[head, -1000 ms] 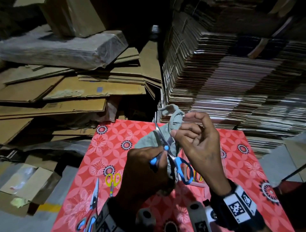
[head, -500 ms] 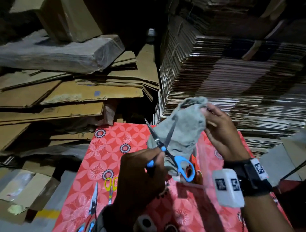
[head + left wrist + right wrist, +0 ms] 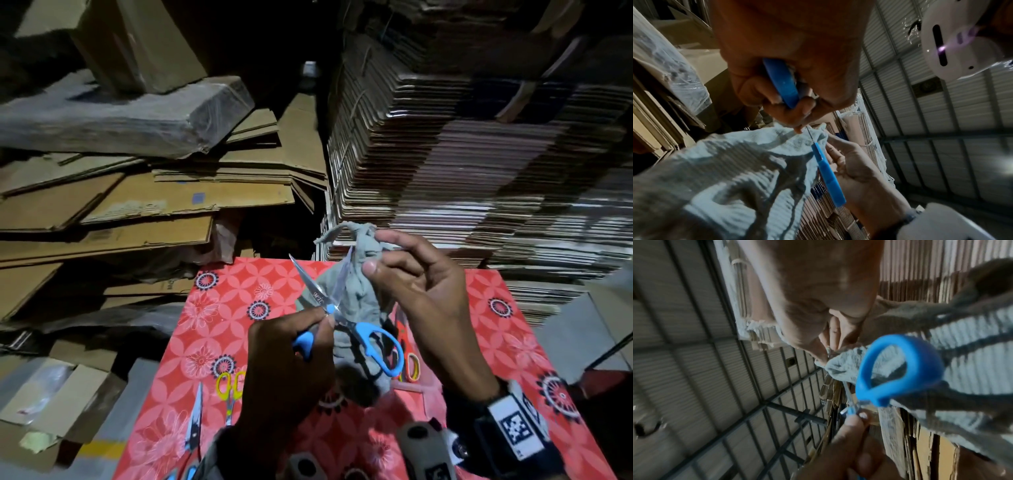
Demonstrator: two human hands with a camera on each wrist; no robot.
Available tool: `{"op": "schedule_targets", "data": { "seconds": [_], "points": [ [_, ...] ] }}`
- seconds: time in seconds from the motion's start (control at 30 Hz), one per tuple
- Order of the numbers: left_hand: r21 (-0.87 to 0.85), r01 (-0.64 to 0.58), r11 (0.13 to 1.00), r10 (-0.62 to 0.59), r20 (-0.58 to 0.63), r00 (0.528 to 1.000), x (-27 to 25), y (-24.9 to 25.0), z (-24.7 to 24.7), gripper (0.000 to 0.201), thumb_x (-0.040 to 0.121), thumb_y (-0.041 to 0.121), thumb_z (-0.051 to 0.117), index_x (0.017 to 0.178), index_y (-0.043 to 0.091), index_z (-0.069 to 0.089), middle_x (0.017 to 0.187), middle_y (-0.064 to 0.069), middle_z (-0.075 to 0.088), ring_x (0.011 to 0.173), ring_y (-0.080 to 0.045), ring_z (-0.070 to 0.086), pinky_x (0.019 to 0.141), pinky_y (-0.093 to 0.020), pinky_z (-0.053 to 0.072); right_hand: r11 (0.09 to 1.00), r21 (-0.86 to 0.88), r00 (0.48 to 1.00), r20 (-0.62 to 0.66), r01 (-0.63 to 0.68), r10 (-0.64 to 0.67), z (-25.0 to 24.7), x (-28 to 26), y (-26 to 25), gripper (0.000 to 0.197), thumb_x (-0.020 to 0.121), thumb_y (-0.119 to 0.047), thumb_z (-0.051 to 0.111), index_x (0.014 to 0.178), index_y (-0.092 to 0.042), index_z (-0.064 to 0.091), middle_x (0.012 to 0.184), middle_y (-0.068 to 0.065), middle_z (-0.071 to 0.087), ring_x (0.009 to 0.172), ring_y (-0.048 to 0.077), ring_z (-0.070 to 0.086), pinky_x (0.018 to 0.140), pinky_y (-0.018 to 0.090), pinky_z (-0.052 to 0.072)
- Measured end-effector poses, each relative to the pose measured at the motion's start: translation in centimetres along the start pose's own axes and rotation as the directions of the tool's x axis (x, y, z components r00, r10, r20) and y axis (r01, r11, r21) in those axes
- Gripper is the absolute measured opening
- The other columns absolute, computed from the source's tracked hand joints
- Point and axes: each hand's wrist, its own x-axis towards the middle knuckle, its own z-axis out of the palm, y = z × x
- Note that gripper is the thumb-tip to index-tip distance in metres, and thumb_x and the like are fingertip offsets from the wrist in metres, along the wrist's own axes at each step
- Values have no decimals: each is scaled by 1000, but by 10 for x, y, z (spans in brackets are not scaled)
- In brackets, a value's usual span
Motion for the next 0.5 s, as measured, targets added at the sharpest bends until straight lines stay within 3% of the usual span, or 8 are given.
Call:
{"op": "schedule_targets", "data": {
  "seconds": [0.1, 0.2, 0.27, 0.4, 0.5],
  "points": [
    [27, -4, 1000, 4, -11, 1000, 0, 0, -1, 47, 95, 14, 62, 56, 7, 38, 49, -2, 33, 42, -11, 33, 44, -35, 28, 999, 15, 999, 3, -50, 50, 4, -1, 4, 37, 77, -17, 82, 113, -11, 74, 90, 15, 71, 85, 18, 70, 81, 27, 58],
    [36, -11, 999, 11, -2, 1000, 0, 2, -2, 46, 94, 12, 62, 55, 8, 38, 48, -1, 34, 41, -10, 34, 44, -26, 25, 995, 38, 995, -1, -97, 97, 7, -2, 7, 32, 78, -17, 82, 110, -16, 77, 99, 20, 72, 92, 21, 72, 86, 32, 60],
    [45, -17, 999, 17, 4, 1000, 0, 1, -2, 46, 93, 9, 63, 54, 9, 39, 47, 2, 35, 41, -9, 34, 46, -20, 23, 991, 57, 993, 2, -120, 120, 8, -1, 11, 32, 80, -17, 83, 111, -18, 77, 110, 27, 71, 101, 27, 73, 95, 42, 59],
    [69, -19, 997, 18, 16, 1000, 0, -2, -1, 43, 93, 9, 63, 54, 9, 45, 46, 3, 40, 41, -11, 40, 44, -19, 27, 979, 84, 982, 29, -188, 186, 12, -1, 15, 38, 80, -19, 84, 117, -16, 75, 113, 19, 76, 111, 32, 73, 103, 48, 54],
    [71, -41, 997, 39, 33, 999, 0, -1, 0, 44, 91, 4, 65, 53, 12, 42, 47, 9, 36, 41, -9, 37, 48, -10, 22, 968, 96, 972, 54, -231, 227, 13, 1, 17, 41, 76, -21, 86, 116, -19, 76, 113, 15, 77, 109, 31, 73, 102, 48, 54]
  ]
}}
